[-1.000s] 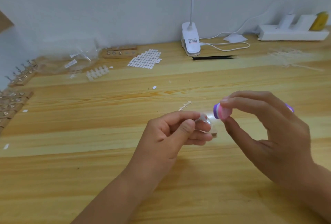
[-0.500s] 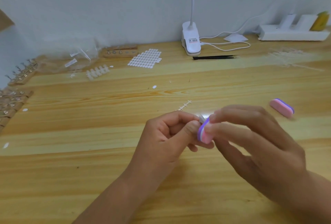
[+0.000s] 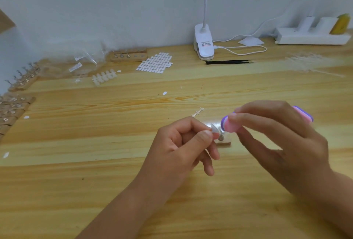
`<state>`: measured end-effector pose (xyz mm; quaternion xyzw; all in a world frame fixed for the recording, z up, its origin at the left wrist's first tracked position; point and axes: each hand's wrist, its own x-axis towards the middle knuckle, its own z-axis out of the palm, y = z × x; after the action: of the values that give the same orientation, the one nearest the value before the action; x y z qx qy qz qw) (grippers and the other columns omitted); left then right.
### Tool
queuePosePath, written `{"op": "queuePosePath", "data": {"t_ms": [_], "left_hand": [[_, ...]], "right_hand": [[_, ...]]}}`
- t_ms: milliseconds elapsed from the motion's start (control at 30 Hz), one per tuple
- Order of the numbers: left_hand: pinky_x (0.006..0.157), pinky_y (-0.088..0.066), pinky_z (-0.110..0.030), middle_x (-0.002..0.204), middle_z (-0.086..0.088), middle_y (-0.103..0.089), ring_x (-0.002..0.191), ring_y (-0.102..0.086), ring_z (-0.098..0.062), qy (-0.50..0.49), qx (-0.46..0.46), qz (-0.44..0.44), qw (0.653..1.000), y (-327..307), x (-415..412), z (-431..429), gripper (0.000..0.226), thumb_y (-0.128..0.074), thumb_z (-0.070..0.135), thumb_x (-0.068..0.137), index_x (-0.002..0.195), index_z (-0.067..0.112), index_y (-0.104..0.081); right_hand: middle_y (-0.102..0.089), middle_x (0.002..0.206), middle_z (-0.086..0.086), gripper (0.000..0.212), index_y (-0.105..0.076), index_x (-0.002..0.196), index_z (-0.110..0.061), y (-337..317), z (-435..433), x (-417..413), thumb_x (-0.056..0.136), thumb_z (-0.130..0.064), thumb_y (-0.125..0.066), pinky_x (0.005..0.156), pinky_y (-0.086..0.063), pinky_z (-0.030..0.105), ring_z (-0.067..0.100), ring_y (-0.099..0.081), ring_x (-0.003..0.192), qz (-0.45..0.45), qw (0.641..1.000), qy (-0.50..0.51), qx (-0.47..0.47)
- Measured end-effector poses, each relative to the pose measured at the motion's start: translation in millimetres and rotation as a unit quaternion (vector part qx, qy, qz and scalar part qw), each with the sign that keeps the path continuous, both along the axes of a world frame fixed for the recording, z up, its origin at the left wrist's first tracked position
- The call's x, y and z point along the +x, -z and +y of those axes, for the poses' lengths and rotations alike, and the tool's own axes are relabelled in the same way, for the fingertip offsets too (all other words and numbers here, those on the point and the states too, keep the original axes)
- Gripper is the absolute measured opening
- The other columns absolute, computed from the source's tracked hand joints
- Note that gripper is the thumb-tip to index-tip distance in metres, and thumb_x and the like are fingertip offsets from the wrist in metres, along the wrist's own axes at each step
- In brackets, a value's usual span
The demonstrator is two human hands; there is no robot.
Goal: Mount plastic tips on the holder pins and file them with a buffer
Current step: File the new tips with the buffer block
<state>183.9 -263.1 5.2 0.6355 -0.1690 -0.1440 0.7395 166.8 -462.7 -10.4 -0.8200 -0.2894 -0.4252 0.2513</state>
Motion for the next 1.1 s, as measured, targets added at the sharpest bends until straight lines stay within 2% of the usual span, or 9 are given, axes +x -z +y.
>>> {"op": "queuePosePath", "data": {"t_ms": [133,200,300,433,633,733,867,1000,1100], "left_hand": [[0.044,-0.031,-0.027,0.062,-0.006,-0.067,0.043,-0.060,-0.019,0.031,0.008,-0.004,0.999,-1.9,-3.1,-0.8,0.017,-0.054,0.016,0.092,0.077,0.017,-0.063],[0.045,-0.034,-0.025,0.062,-0.007,-0.067,0.043,-0.060,-0.019,0.037,0.017,-0.002,0.999,-2.5,-2.4,0.2,0.017,-0.052,0.017,0.092,0.079,0.014,-0.062],[0.045,-0.037,-0.023,0.064,-0.008,-0.068,0.044,-0.060,-0.019,0.045,0.019,0.002,0.999,-2.8,-1.7,0.9,0.016,-0.052,0.018,0.092,0.082,0.015,-0.063],[0.046,-0.038,-0.023,0.065,-0.007,-0.069,0.045,-0.062,-0.019,0.067,0.007,-0.011,0.998,-3.6,-3.9,0.4,0.014,-0.056,0.021,0.094,0.081,0.017,-0.061],[0.047,-0.039,-0.024,0.065,-0.008,-0.069,0.044,-0.061,-0.020,0.064,0.017,-0.009,0.998,-3.1,-3.4,1.6,0.015,-0.052,0.017,0.093,0.082,0.013,-0.060],[0.047,-0.039,-0.024,0.065,-0.007,-0.069,0.044,-0.062,-0.020,0.072,0.010,-0.019,0.997,-3.8,-4.5,1.5,0.014,-0.055,0.019,0.094,0.081,0.017,-0.060],[0.048,-0.040,-0.023,0.065,-0.008,-0.070,0.044,-0.062,-0.020,0.052,0.020,-0.021,0.998,-2.7,-2.1,2.6,0.019,-0.050,0.015,0.093,0.080,0.018,-0.064],[0.048,-0.041,-0.024,0.069,-0.007,-0.071,0.048,-0.063,-0.020,0.039,0.017,-0.047,0.998,-1.3,-2.8,1.1,0.016,-0.056,0.018,0.094,0.081,0.020,-0.064],[0.048,-0.042,-0.024,0.070,-0.006,-0.071,0.050,-0.064,-0.021,0.006,0.034,-0.065,0.997,0.4,-2.1,0.9,0.014,-0.060,0.023,0.092,0.080,0.017,-0.064]], "right_hand": [[-0.068,0.109,0.008,0.040,-0.071,0.119,-0.013,2.0,8.1,-9.3,0.085,0.008,-0.073,0.100,-0.043,0.021,0.017,-0.063,0.108,-0.015,0.998,-0.048,-0.040],[-0.069,0.104,0.009,0.035,-0.069,0.113,-0.010,0.3,1.9,-4.7,0.084,0.010,-0.071,0.100,-0.041,0.019,0.016,-0.063,0.103,-0.015,0.998,-0.025,-0.047],[-0.069,0.103,0.010,0.028,-0.070,0.111,-0.013,-2.6,0.3,-2.2,0.089,0.005,-0.070,0.090,-0.049,0.024,0.016,-0.065,0.098,-0.002,1.000,-0.008,0.002],[-0.066,0.110,0.002,0.030,-0.067,0.117,-0.012,1.9,8.5,-8.3,0.092,0.005,-0.068,0.097,-0.046,0.023,0.015,-0.064,0.107,-0.009,0.999,-0.048,-0.010],[-0.068,0.105,0.009,0.029,-0.069,0.113,-0.017,-1.9,1.5,-3.5,0.092,0.003,-0.068,0.092,-0.050,0.025,0.015,-0.065,0.102,0.002,1.000,-0.018,0.012],[-0.067,0.109,0.002,0.033,-0.071,0.116,-0.017,-0.2,7.9,-8.1,0.091,0.004,-0.068,0.097,-0.045,0.021,0.014,-0.063,0.105,-0.006,0.999,-0.050,-0.015],[-0.067,0.102,0.007,0.033,-0.066,0.113,-0.009,-3.8,-3.7,0.2,0.086,0.010,-0.069,0.094,-0.043,0.018,0.016,-0.063,0.095,-0.003,1.000,-0.001,-0.020],[-0.067,0.109,0.007,0.032,-0.072,0.118,-0.017,-2.3,5.4,-9.2,0.092,0.001,-0.069,0.098,-0.042,0.019,0.014,-0.063,0.104,-0.010,0.999,-0.042,-0.019],[-0.067,0.109,0.009,0.040,-0.067,0.118,-0.007,-0.4,-0.8,-4.5,0.084,0.013,-0.068,0.099,-0.043,0.022,0.020,-0.063,0.106,-0.007,0.997,-0.035,-0.062]]}}
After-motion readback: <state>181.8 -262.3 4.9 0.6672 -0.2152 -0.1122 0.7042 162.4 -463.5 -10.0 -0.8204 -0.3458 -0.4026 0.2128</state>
